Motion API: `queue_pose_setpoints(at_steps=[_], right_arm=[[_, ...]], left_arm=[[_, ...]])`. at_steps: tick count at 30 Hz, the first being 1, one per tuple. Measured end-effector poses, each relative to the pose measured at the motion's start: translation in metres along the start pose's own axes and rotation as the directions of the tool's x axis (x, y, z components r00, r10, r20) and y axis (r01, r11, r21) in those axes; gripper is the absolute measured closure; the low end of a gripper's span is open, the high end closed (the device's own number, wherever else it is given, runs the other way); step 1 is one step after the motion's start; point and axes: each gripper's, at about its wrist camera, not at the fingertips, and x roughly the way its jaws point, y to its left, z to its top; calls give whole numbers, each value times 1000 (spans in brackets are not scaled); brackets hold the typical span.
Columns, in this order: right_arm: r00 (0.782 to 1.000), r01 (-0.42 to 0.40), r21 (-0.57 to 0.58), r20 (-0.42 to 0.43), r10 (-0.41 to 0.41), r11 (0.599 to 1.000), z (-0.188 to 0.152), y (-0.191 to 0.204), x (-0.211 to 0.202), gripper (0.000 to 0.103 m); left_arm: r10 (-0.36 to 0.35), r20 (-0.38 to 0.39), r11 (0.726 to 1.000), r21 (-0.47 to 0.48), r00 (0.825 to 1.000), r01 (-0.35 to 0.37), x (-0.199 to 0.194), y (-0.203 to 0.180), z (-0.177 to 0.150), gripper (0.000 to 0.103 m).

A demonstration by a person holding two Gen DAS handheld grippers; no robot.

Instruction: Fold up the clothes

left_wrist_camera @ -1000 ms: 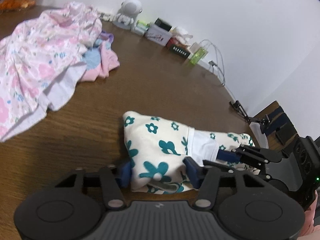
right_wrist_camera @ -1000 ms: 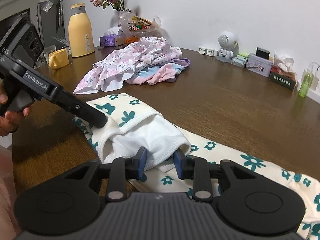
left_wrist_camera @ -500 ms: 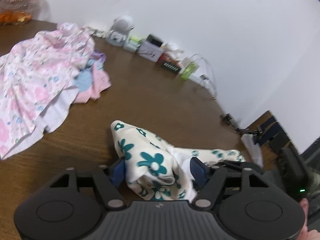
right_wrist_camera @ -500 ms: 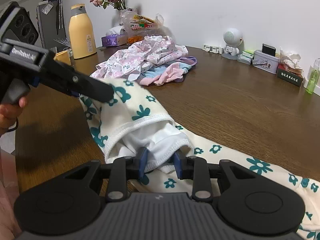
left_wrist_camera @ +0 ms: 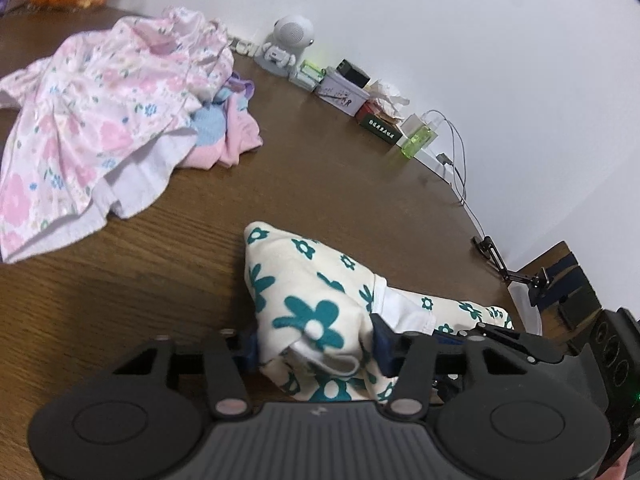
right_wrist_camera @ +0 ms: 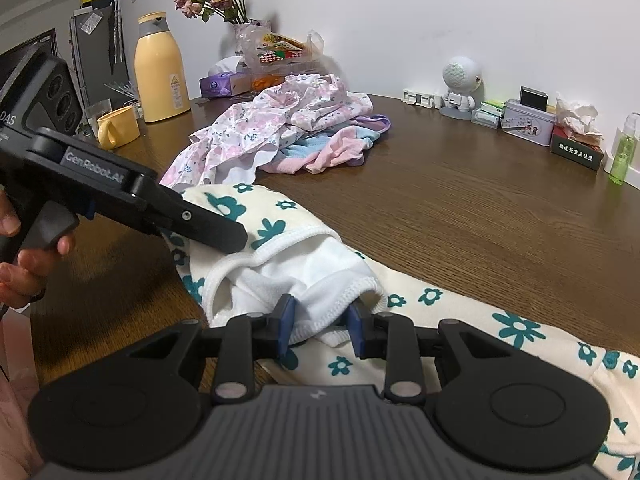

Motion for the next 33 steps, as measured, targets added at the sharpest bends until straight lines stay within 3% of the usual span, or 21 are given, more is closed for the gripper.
queue_pose_setpoints(at_steps=[2, 6, 8, 12, 15, 21, 24, 31, 33], right_arm=[[1000, -5, 8, 6, 5, 1000, 0, -2, -4, 73], [1000, -9, 16, 28, 9, 1000, 1, -8, -22, 69], [999, 19, 8, 31, -19, 1000, -1, -12, -34, 64], [995, 95, -2, 14, -95, 996, -7, -22, -55, 64], [991, 132, 0, -15, -132, 991, -15, -31, -61, 64], [990, 139, -31, -12, -140, 990, -15, -35, -64, 66], [990, 142, -47, -12, -142, 989, -10, -37, -64, 66], [991, 96, -62, -88, -101, 993, -11, -43, -41, 65], [990, 92, -61, -97, -98, 994, -13, -41, -37, 63]], left_arm=[[9, 14, 1000, 21, 1000, -9, -3, -4, -1, 64], [42, 29, 997, 65, 999, -43, -5, -11, -4, 66], [59, 42, 992, 108, 997, -63, -6, -17, -6, 67], [114, 87, 960, 245, 990, -133, -9, -36, -9, 67], [162, 128, 909, 367, 978, -198, -11, -54, -12, 68], [259, 216, 739, 584, 941, -337, -14, -85, -21, 68], [296, 224, 693, 619, 929, -370, -16, -85, -18, 68], [328, 230, 615, 684, 916, -391, -16, -91, -19, 68], [331, 246, 577, 711, 911, -402, -13, -98, -21, 68]])
